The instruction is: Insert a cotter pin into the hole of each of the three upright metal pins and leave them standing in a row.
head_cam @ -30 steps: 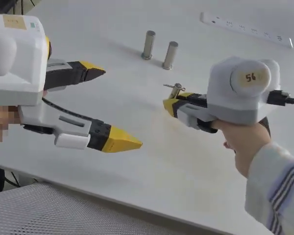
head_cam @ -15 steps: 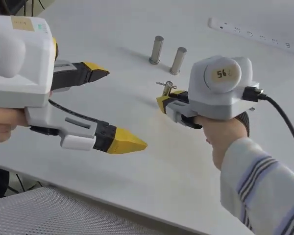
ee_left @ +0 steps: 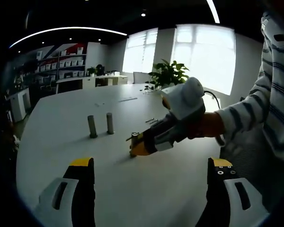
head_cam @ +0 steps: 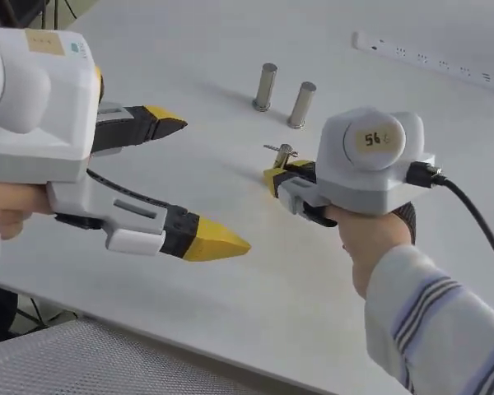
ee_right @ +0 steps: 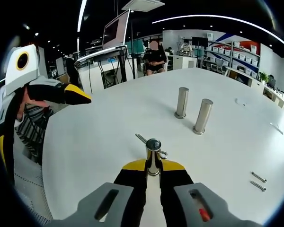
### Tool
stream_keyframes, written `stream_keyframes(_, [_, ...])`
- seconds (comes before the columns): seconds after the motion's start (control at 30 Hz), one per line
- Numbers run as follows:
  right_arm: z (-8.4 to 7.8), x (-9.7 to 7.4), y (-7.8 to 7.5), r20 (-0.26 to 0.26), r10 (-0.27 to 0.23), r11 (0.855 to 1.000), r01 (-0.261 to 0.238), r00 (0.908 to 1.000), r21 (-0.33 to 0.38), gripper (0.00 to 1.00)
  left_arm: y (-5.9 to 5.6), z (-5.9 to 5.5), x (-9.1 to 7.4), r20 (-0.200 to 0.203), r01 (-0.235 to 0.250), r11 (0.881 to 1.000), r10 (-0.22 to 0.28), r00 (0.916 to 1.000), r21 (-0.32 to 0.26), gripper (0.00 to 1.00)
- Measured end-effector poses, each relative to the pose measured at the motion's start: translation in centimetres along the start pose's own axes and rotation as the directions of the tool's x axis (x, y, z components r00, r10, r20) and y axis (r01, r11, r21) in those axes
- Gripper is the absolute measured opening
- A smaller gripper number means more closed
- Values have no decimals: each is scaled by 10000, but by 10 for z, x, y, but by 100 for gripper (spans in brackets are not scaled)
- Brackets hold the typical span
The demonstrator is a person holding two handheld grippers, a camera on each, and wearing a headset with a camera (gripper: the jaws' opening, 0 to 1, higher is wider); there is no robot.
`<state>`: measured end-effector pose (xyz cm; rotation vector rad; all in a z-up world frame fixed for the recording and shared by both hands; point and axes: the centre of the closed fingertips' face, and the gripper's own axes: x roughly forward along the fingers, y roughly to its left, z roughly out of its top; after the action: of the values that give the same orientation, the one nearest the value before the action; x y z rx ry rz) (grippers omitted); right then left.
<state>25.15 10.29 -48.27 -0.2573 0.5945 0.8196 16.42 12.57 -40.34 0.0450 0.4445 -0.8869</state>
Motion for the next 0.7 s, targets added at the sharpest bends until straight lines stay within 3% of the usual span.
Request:
stream_keyframes(0.37, [2,0,2,239,-189,9994,196,9995,-300,5,5,-5,-1,-157,-147,9999,146,9998,-37,99])
stream_keyframes(0.43, [-1,0,7,100,-66,9997,64,9999,241,11,5,-5,-1,-215,-154,9999,154,9997,-44,99])
stream_keyframes(0.53, [-1,-2,7,75,-77,9999,76,9999,143,19,4,-5,-1,-285,-153,9999,152,9995,-24,99])
stream_keyframes(0.7, [1,-12,7,109,-51,9994,47,9999,351,21,4,-2,-1,-320,-141,9999,141,9994,11,99])
